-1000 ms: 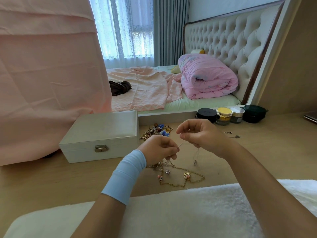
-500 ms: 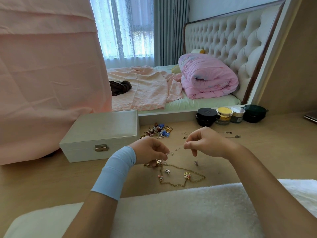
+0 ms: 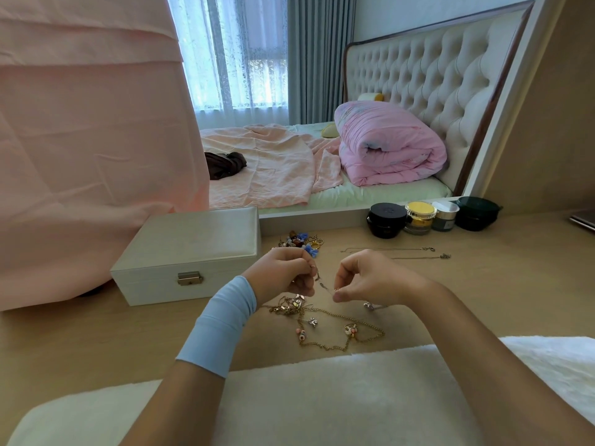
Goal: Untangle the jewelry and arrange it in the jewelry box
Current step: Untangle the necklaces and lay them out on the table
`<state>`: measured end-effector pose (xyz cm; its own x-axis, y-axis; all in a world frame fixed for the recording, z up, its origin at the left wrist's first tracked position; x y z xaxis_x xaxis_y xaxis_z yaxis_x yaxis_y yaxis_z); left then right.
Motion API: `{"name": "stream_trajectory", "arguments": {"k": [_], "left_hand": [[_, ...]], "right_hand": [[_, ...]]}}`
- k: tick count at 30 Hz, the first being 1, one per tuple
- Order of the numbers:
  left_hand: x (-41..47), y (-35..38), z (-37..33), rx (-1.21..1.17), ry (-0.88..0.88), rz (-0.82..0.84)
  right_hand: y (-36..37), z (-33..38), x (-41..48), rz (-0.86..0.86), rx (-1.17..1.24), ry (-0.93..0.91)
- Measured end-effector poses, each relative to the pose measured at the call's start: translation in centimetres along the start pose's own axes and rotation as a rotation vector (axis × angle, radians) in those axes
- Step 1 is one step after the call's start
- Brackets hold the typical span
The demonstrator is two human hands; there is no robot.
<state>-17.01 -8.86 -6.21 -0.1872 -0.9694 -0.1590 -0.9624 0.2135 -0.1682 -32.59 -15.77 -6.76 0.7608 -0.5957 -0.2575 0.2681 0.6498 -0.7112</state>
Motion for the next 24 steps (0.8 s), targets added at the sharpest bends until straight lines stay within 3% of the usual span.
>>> {"name": "stream_trajectory", "arguments": {"k": [12,21,24], "left_hand": [[-0.7,-0.1,-1.0,0.089,0.097,0.027],[-0.6,-1.2,-0.6,0.057,0.046,0.029],[-0.8,-1.4,-0.3,0.202,-0.058,0.053]], "right_hand": [[1.1,1.3,0.2,0.061,0.026,-0.137],[1.4,0.9,0.0,0.155,0.003,-0.014],[0.7,1.0,-0.1,0.081,0.000,-0.069]]}}
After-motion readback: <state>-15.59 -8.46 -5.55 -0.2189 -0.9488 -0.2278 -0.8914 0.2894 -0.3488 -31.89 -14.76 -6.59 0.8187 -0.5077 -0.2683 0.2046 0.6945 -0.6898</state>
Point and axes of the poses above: each hand's wrist, its own x-axis towards the middle knuckle, its own y-axis out of the palm, z = x × y, the point moved 5 cm from there along x, towards the middle knuckle, and after that the axes turned 11 degrees about z, right-handed, at the moved point
